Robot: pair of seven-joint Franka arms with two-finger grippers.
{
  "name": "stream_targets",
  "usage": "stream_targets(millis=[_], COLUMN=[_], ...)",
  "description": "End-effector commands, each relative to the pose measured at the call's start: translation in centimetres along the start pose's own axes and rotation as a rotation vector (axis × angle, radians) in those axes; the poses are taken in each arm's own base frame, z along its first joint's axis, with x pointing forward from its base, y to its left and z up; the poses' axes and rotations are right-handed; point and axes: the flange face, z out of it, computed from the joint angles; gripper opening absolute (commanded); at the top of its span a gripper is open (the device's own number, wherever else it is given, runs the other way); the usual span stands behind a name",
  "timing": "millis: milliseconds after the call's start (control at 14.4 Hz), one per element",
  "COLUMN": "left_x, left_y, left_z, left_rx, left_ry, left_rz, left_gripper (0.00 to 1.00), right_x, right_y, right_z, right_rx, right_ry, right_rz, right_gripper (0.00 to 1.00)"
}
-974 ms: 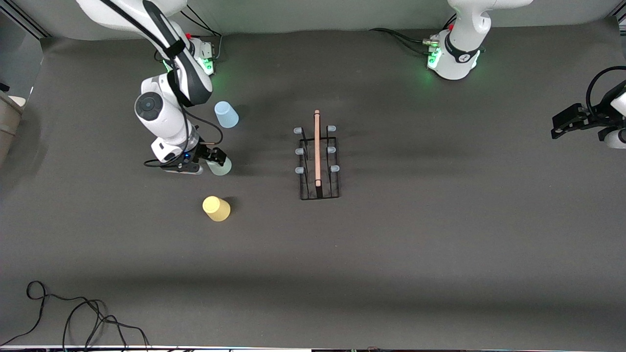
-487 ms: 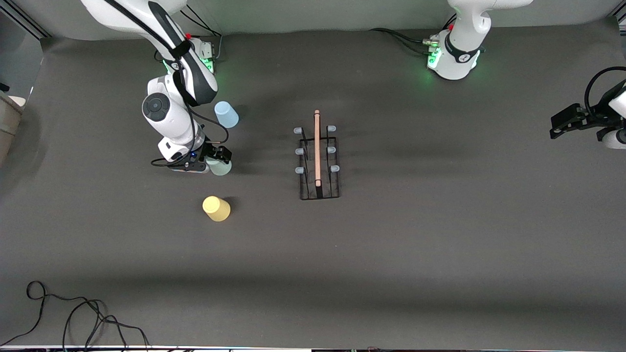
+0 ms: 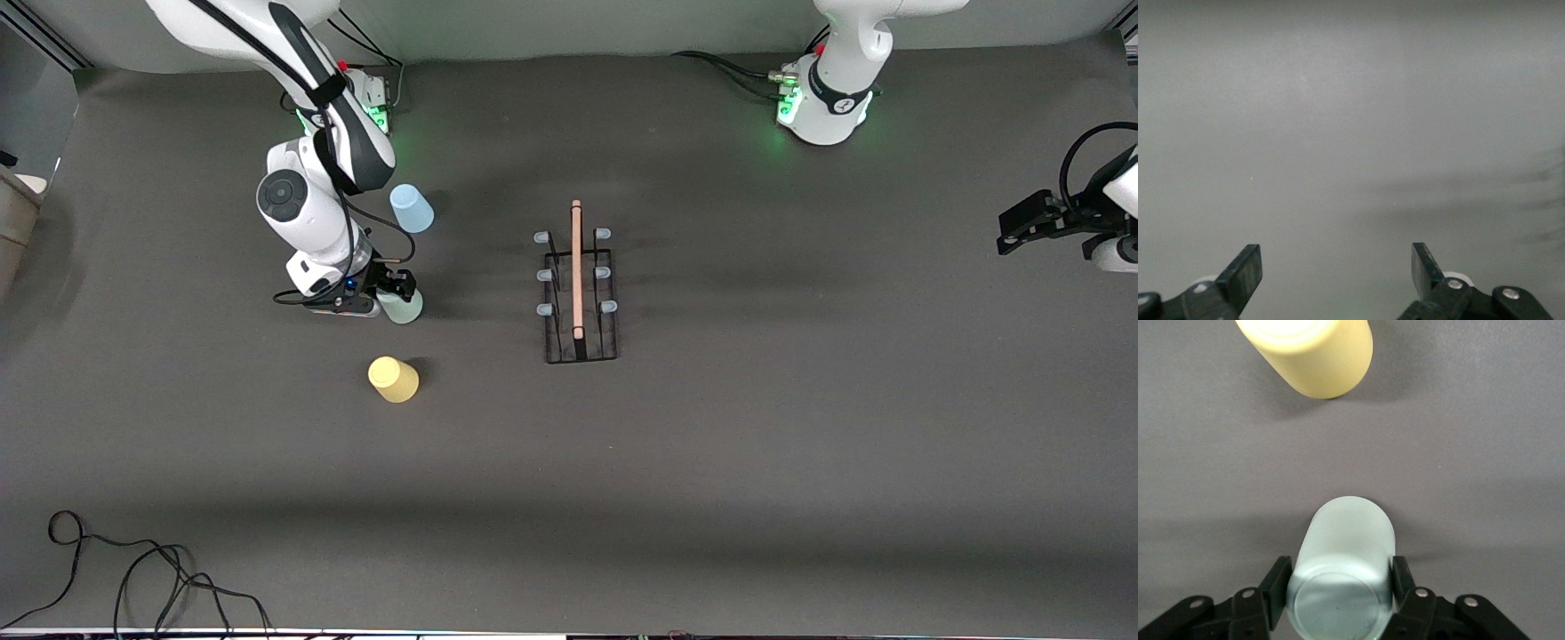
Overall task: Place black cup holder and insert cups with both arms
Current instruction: 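Carry the green cup to the rack and lower it onto a peg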
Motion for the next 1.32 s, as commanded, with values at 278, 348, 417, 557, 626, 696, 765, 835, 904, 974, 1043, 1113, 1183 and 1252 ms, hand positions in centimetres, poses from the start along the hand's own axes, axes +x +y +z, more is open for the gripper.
stream_targets(millis=[278, 348, 417, 557, 626, 696, 765, 835, 904, 974, 1043, 1113, 1183, 1252], left_x=[0.2, 0.2, 0.3, 0.3, 0.3, 0.4, 0.4, 0.5, 0.6, 0.6, 0.7, 0.7, 0.7, 0.6], left_y=[-0.1, 0.1, 0.2, 0.4, 0.3, 0.4, 0.4, 0.3, 0.3, 0.3, 0.4, 0.4, 0.4, 0.2], left_z=[0.2, 0.2, 0.2, 0.2, 0.3, 0.3, 0.2, 0.3, 0.4, 0.4, 0.5, 0.5, 0.5, 0.5], left_rx=[-0.024, -0.025, -0.025, -0.025, -0.025, -0.025, -0.025, -0.024, -0.024, -0.024, -0.024, -0.026, -0.030, -0.032], left_ry=[0.019, 0.019, 0.020, 0.020, 0.020, 0.019, 0.023, 0.028, 0.026, 0.025, 0.023, 0.023, 0.024, 0.024], left_rz=[0.003, 0.005, 0.007, 0.010, 0.009, 0.010, 0.010, 0.010, 0.008, 0.010, 0.011, 0.011, 0.009, 0.006], left_gripper=[1.00, 1.00, 1.00, 1.00, 1.00, 1.00, 1.00, 1.00, 1.00, 1.00, 1.00, 1.00, 1.00, 1.00], right_x=[0.1, -0.5, -1.7, -3.1, -3.8, -4.6, -5.1, -5.3, -5.8, -6.0, -6.6, -6.9, -7.1, -7.0], right_y=[-2.7, -3.6, -5.8, -9.5, -11.7, -13.7, -15.2, -16.5, -17.8, -18.8, -20.2, -21.5, -22.5, -23.2], right_z=[-11.6, -12.5, -13.3, -14.7, -15.3, -15.9, -16.4, -16.7, -16.9, -16.8, -16.6, -16.2, -16.0, -15.6], right_rx=[0.101, 0.104, 0.110, 0.121, 0.130, 0.136, 0.142, 0.148, 0.151, 0.146, 0.140, 0.135, 0.131, 0.118], right_ry=[-0.107, -0.104, -0.101, -0.090, -0.086, -0.084, -0.082, -0.080, -0.081, -0.078, -0.080, -0.083, -0.081, -0.072], right_rz=[0.125, 0.155, 0.158, 0.214, 0.236, 0.252, 0.272, 0.286, 0.298, 0.318, 0.330, 0.344, 0.356, 0.369], right_gripper=[0.00, 0.00, 0.00, 0.00, 0.00, 0.00, 0.00, 0.00, 0.00, 0.00, 0.00, 0.00, 0.00, 0.00])
